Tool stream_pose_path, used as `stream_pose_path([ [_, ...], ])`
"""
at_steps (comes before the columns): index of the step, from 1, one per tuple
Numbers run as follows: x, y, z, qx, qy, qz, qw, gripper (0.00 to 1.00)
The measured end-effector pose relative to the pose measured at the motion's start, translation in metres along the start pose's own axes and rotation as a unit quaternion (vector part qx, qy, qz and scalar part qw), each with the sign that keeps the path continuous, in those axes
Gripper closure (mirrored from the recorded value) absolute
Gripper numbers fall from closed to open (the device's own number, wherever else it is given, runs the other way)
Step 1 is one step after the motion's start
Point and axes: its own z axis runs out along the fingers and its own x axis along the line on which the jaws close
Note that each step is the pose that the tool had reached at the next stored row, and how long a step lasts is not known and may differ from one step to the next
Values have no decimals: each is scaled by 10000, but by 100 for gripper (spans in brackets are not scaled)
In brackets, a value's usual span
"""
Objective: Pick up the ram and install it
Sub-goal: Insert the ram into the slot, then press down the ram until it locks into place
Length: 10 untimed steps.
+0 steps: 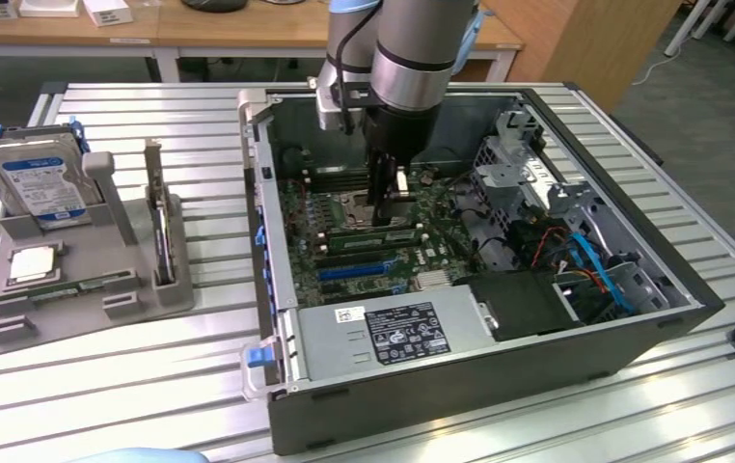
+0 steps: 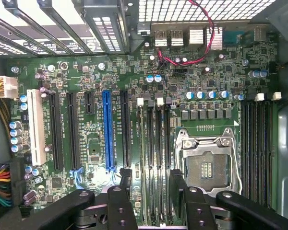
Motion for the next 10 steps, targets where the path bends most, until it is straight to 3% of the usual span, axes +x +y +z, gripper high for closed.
stream_pose_path([
  [10,0,0,0,0,0,0,10000,56],
])
